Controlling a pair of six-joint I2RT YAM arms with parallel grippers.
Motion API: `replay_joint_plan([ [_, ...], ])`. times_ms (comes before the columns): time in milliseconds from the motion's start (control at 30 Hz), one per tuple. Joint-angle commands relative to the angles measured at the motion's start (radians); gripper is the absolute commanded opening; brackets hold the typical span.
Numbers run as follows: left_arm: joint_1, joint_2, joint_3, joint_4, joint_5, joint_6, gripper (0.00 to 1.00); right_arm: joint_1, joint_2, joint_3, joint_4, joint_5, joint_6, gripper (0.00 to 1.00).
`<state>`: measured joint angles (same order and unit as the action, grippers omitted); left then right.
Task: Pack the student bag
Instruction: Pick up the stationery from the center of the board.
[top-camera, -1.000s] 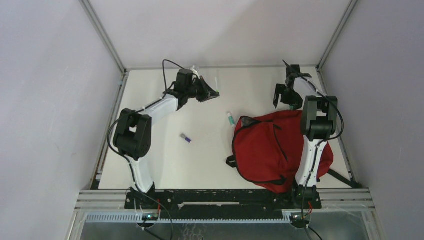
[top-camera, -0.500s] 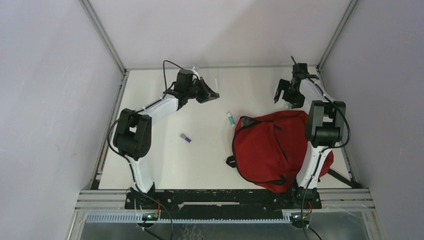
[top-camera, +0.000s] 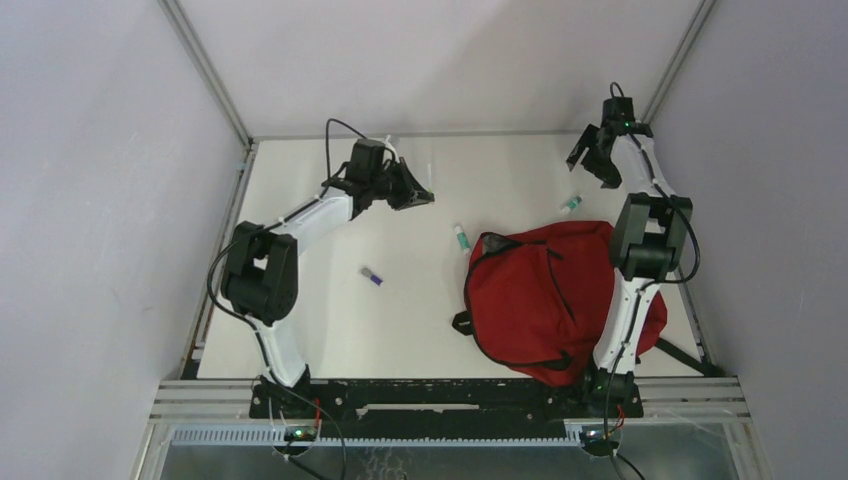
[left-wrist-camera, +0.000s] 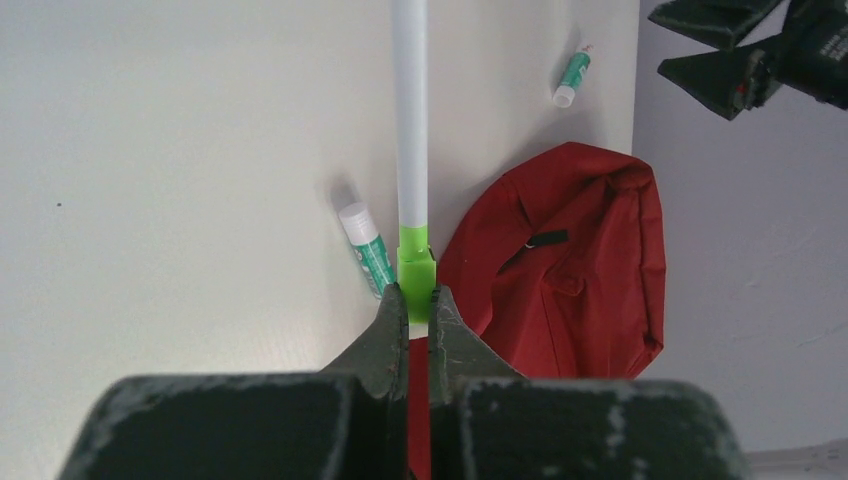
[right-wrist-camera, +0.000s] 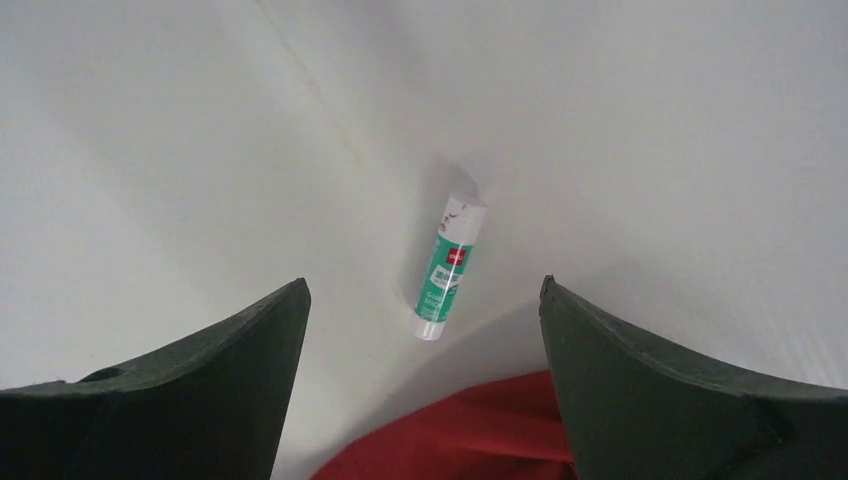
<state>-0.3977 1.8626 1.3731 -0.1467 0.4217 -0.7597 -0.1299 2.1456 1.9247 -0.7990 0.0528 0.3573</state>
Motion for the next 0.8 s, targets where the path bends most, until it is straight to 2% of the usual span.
replay_joint_plan([
  [0, 0.006, -0.046, 0.028, -0.036, 0.014, 0.056, 0.00, 0.052, 0.092, 0.106, -0.152, 0.167, 0.179, 0.93],
  [167, 0.006, -0.035, 0.027, -0.058, 0.025, 0.075, 0.00, 0.064, 0.159, 0.126, -0.137, 0.100, 0.248, 0.91],
  [300, 0.008, -0.013, 0.033, -0.072, -0.007, 0.104, 0.00, 0.091, 0.199, 0.127, -0.153, 0.139, 0.279, 0.87],
  [500, 0.007, 0.070, 0.089, -0.161, -0.032, 0.108, 0.00, 0.108, 0.164, 0.035, -0.085, 0.176, 0.296, 0.69],
  [567, 0.003, 0.082, 0.084, -0.165, -0.036, 0.107, 0.00, 0.106, 0.168, 0.031, -0.068, 0.187, 0.293, 0.59],
  [633, 0.001, 0.085, 0.075, -0.168, -0.035, 0.106, 0.00, 0.103, 0.178, 0.037, -0.058, 0.179, 0.289, 0.43],
  [767, -0.002, 0.067, 0.057, -0.164, -0.024, 0.099, 0.00, 0.103, 0.170, 0.055, -0.051, 0.160, 0.257, 0.00],
])
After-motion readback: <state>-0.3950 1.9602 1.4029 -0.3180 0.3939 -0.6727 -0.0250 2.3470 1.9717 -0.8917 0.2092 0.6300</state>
